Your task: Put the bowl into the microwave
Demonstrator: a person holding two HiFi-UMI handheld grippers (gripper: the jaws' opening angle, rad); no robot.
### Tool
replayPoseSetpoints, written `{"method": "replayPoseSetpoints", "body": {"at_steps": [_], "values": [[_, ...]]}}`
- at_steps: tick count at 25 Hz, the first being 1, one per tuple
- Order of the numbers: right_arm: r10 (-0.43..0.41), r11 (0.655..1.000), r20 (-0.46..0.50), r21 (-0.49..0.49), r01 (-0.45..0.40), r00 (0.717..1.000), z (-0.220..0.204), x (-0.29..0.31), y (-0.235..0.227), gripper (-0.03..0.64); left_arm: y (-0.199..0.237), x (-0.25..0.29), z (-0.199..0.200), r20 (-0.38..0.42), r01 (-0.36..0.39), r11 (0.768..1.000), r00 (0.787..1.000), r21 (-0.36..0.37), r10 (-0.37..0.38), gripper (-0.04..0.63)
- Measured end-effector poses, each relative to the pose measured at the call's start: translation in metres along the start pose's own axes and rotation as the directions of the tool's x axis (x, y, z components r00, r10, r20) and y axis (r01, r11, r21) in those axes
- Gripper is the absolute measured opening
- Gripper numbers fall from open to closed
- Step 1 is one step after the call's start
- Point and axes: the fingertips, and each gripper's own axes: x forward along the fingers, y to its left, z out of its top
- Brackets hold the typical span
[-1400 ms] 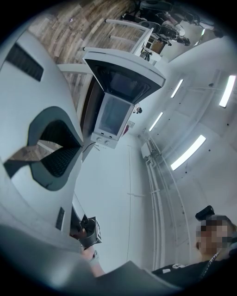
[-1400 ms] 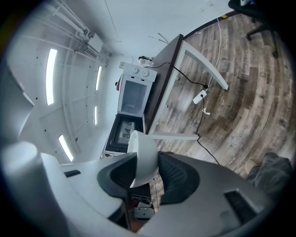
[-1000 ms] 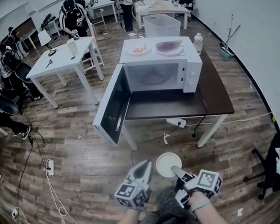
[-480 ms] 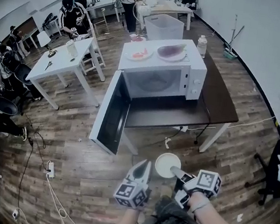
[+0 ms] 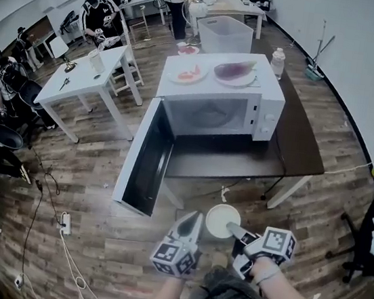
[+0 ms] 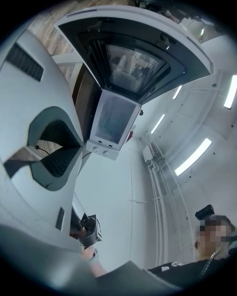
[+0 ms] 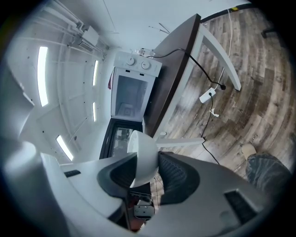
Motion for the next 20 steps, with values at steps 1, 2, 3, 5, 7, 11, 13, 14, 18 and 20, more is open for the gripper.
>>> {"method": "replayPoseSetpoints", "body": {"at_steps": [1,2,3,5,7,11,13,14,18,20], "values": [[-0.002,1.000,-0.006,0.000,0.002,1.000,0.003,0.002,-0.001,0.137,0.001,0.004,0.002,0.002,-0.001,1.000,1.000,0.000,0.001,0.000],[-0.003,1.000,-0.011,0.001,0.003,1.000,0.006,0.004,-0.002,0.137,0.002,0.009,0.003,0.004,-0.001,1.000,1.000,0.000,0.001,0.000],[-0.003,1.000,-0.014,0.001,0.003,1.000,0.009,0.006,-0.003,0.137,0.003,0.013,0.005,0.006,-0.002,1.000,1.000,0.000,0.002,0.000],[-0.003,1.000,-0.019,-0.001,0.003,1.000,0.015,0.011,-0.006,0.137,0.005,0.021,0.007,0.008,-0.001,1.000,1.000,-0.001,0.001,0.000],[-0.006,1.000,-0.024,0.000,0.006,1.000,0.021,0.015,-0.007,0.137,0.008,0.028,0.007,0.004,-0.001,1.000,1.000,-0.002,0.001,0.000],[0.000,1.000,-0.033,0.006,0.000,0.999,0.034,0.024,-0.008,0.137,0.015,0.043,0.006,-0.011,-0.006,1.000,1.000,-0.008,0.006,0.000],[-0.003,1.000,-0.039,0.011,0.003,0.999,0.041,0.028,-0.007,0.137,0.019,0.051,0.007,-0.013,-0.008,1.000,1.000,-0.009,0.008,0.000],[-0.006,1.000,-0.041,0.015,0.007,0.999,0.044,0.030,-0.008,0.137,0.020,0.055,0.008,-0.014,-0.007,1.000,1.000,-0.009,0.007,0.000],[-0.005,1.000,-0.047,0.017,0.006,0.999,0.056,0.037,-0.009,0.137,0.023,0.067,0.011,-0.015,-0.011,1.000,1.000,-0.009,0.011,0.000],[-0.011,1.000,-0.053,0.012,0.011,0.999,0.061,0.041,-0.009,0.137,0.027,0.071,0.014,-0.010,-0.021,1.000,1.000,-0.009,0.020,0.000]]}}
